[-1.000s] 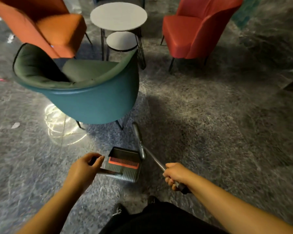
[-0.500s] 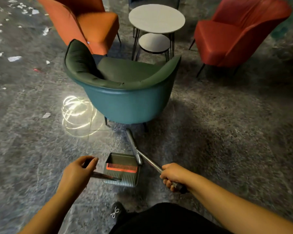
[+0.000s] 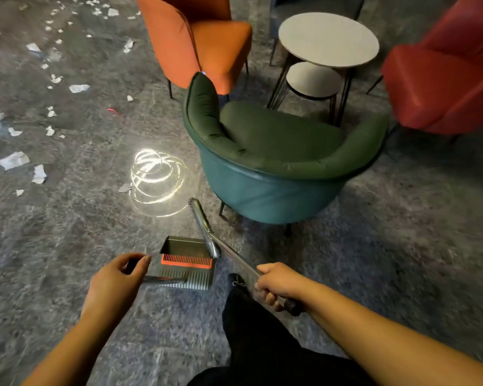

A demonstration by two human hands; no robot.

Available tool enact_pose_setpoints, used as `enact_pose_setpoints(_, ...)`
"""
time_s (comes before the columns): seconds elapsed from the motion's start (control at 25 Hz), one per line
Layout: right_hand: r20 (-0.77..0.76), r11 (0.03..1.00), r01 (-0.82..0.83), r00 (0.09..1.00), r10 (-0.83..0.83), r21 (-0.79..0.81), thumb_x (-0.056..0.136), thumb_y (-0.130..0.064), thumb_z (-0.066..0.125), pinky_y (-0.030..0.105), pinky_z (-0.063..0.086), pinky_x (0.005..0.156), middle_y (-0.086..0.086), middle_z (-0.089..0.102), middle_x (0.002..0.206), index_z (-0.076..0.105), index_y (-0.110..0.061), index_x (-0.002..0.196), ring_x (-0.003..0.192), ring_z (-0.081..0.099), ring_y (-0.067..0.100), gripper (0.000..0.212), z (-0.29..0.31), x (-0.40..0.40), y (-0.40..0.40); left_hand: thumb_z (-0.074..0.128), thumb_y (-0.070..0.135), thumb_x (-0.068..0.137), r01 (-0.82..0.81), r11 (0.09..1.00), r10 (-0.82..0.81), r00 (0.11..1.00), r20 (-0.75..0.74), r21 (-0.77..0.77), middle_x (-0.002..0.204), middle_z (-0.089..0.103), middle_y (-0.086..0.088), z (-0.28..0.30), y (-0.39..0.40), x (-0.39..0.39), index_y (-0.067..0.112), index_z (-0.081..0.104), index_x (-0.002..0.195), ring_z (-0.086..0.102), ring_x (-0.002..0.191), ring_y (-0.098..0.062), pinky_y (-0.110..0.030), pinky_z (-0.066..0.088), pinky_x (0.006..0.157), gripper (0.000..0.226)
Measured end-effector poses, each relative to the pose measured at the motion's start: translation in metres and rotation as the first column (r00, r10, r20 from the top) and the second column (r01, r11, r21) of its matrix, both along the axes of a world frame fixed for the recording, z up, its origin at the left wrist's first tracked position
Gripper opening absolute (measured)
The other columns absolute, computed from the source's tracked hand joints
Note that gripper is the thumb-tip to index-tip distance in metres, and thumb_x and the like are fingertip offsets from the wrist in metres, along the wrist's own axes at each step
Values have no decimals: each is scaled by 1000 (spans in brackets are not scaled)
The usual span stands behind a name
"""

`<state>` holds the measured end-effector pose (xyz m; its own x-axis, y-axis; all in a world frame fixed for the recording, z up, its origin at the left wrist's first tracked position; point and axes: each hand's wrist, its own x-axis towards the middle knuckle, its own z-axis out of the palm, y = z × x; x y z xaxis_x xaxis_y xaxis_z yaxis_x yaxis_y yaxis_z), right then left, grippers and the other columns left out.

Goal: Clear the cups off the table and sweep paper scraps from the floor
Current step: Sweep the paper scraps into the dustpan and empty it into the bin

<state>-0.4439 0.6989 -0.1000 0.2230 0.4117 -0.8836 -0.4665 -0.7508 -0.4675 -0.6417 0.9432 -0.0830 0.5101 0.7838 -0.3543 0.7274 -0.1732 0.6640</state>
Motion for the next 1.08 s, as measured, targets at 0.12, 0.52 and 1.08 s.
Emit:
enact_pose_setpoints(0.12, -3, 999, -37, 999, 37, 23, 88, 0, 41, 17, 30, 41, 5, 44, 62, 46, -19, 105, 37, 37, 7, 27, -2, 33, 67, 61, 46, 89, -80, 997, 80, 997, 1, 24, 89, 73, 5, 1, 58, 20, 38, 64, 88, 66, 71, -16, -31, 48, 53, 8)
enact_pose_setpoints(0.52, -5, 992, -117, 993, 118, 40, 90, 0, 43, 18, 30, 42, 5, 43, 57, 31, -11, 143, 37, 36, 12, 55, -6, 131, 283, 60, 47, 89, -242, 969, 241, 970, 25, 48, 87, 72, 5, 17, 236, 75, 32, 67, 96, 61, 65, -21, -37, 53, 66, 18)
enact_pose_setpoints(1.08, 80, 991, -129, 988, 132, -40, 86, 5, 35, 16, 23, 43, 5, 39, 53, 46, -15, 93, 33, 31, 11, 24, -25, 143, 564, 65, 44, 87, -278, 959, 279, 960, 7, -51, 86, 71, 4, -18, 501, 52, 35, 69, 91, 68, 81, -16, -32, 50, 57, 11)
